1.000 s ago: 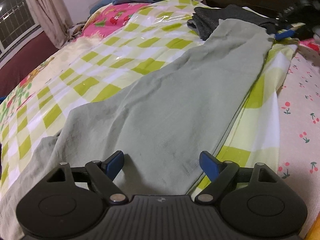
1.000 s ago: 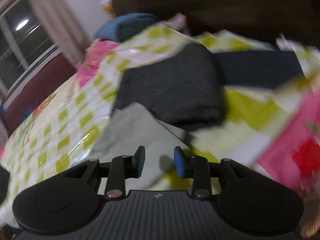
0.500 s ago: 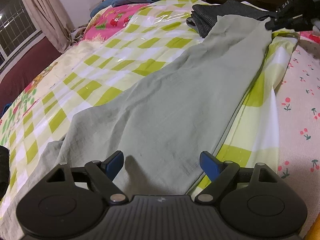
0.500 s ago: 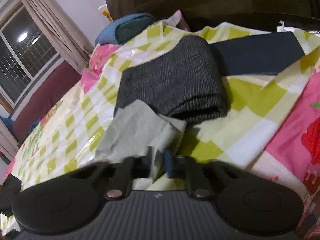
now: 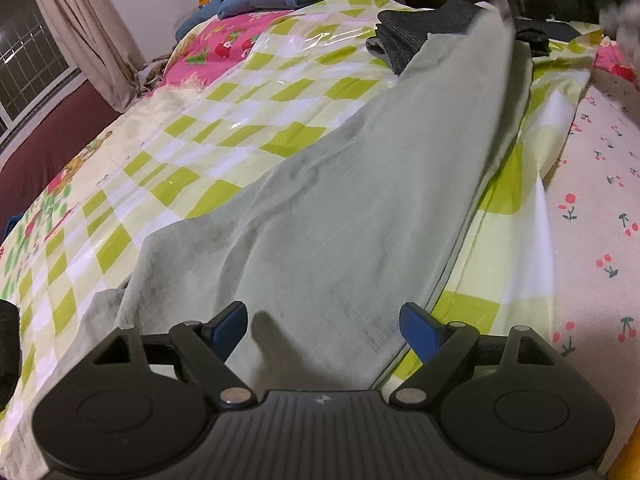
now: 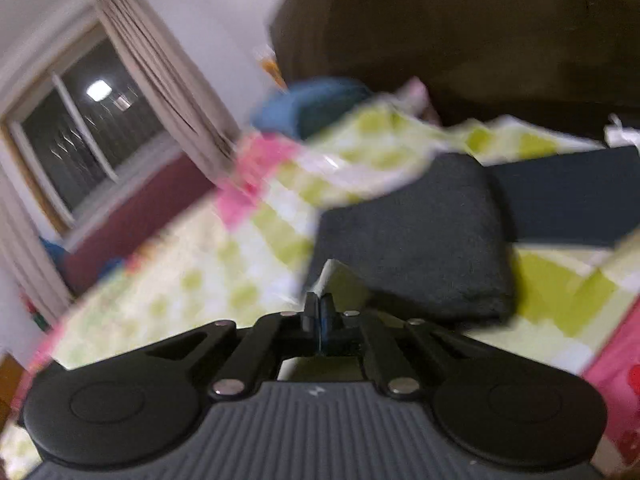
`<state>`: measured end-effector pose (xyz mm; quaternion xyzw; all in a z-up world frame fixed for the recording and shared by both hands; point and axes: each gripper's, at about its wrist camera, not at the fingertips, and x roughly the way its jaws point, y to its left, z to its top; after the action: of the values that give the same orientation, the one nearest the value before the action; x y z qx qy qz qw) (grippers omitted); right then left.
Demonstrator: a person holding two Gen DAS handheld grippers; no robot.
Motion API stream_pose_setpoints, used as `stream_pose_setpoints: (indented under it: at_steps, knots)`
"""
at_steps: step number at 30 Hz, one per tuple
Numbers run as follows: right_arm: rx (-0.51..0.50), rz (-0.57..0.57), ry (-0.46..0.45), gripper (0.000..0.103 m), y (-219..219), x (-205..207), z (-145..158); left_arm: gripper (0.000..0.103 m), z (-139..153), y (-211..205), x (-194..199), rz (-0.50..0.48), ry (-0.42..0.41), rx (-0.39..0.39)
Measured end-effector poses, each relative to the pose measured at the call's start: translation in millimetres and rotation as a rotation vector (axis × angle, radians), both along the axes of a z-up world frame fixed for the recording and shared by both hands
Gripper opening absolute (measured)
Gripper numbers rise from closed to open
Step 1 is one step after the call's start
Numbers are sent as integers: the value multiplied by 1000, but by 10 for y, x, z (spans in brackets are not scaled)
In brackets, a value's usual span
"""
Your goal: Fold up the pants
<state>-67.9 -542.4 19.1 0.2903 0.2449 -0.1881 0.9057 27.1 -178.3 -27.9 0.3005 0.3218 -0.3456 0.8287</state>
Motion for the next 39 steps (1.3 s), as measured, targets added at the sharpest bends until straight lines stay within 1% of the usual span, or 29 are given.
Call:
stream_pose_setpoints:
  at_steps: [1, 2, 4, 6, 7, 8, 10, 12, 14, 17, 20, 24, 26, 29, 31, 32, 34, 37, 39]
  knots:
    - [20, -17, 55, 2, -45, 24, -135, 96, -1, 4, 2, 4, 2, -3]
    - [45, -32, 81, 2, -70, 13, -254, 96, 1, 16, -4, 6, 4, -6]
    - [78, -61, 79, 3, -83, -54, -348, 96, 3, 25, -11, 10, 10, -10]
    - [124, -85, 46, 6, -105, -157, -365, 96, 5, 28, -12, 5, 10, -8]
    - [126, -100, 37, 7, -108, -202, -350, 96, 6, 28, -14, 2, 8, -6]
    - [122, -112, 36, 10, -112, -235, -337, 96, 5, 28, -13, 1, 7, -6]
    - [104, -133, 35, 20, -122, -294, -314, 96, 4, 29, -13, 3, 6, -7]
    - [99, -129, 26, 32, -148, -294, -317, 96, 4, 33, -16, 8, 7, -11]
    - [101, -111, 32, 37, -160, -223, -334, 96, 7, 30, -22, 10, 8, -11]
    - [47, -90, 52, 38, -111, -77, -374, 96, 4, 33, -21, 9, 5, -10]
    - [38, -80, 54, 39, -86, -24, -416, 96, 4, 37, -23, 10, 7, -13]
    - [34, -72, 70, 34, -55, -102, -349, 96, 6, 39, -20, 8, 10, -12]
    - [45, -63, 80, 34, -28, -177, -300, 96, 1, 40, -20, 6, 11, -15]
    - [54, -52, 73, 37, -6, -194, -271, 96, -7, 47, -9, 9, 15, -21]
    - [38, -59, 77, 22, 6, -150, -259, 96, -1, 50, -13, 10, 16, -21]
    - [28, -64, 80, 3, 22, -125, -240, 96, 2, 47, -17, 11, 14, -19]
    - [26, -52, 59, 3, 61, -111, -199, 96, -2, 45, -28, 9, 11, -18]
    - [-19, -21, 31, 3, 164, -87, -75, 96, -2, 46, -28, 8, 12, -18]
    - [-29, -17, -30, 3, 186, -126, 47, 96, -2, 44, -38, 6, 7, -14]
